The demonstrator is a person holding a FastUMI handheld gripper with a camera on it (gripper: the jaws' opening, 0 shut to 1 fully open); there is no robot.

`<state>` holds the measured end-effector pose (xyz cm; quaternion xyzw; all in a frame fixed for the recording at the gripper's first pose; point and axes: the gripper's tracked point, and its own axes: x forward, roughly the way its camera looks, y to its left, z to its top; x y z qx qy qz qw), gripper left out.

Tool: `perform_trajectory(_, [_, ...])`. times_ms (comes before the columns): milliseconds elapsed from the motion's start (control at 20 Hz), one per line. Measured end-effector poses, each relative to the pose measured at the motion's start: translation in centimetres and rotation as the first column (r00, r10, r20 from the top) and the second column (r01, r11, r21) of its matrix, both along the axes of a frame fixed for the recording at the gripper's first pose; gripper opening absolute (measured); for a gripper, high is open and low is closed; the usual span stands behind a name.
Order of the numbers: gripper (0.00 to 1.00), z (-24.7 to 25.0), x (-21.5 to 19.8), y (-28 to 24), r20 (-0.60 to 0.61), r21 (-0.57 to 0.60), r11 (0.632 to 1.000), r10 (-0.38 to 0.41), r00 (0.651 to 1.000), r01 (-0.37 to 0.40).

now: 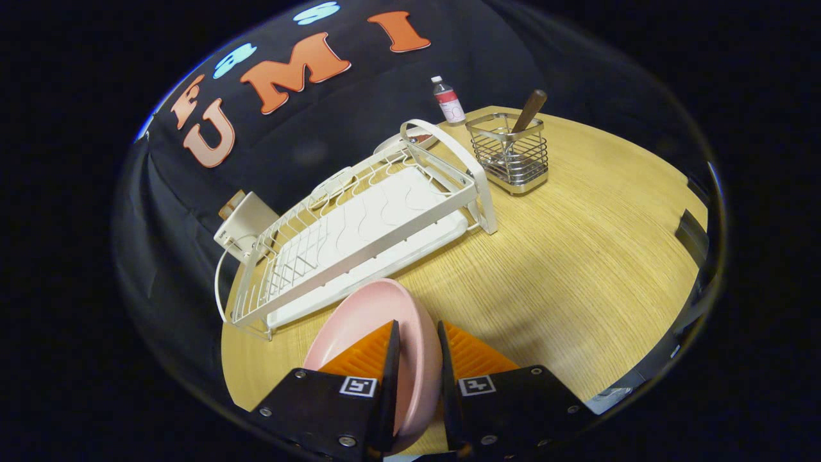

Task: Take the plate from the dish rack, then take the spoon from the basket and place it into the plate.

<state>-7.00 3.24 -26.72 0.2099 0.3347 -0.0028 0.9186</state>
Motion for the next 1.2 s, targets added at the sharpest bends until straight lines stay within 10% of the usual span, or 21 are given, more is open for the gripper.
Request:
perform_trajectory(750, [0.44,-2.1,-0.2,0.2,-0.047,-0.161,0.984,0.068,0.997,-0.074])
perform_trajectory(1200, [0.52,5.7,1.8,-7.5,0.093,-0.207,0.978,-0.016,0.995,0.035])
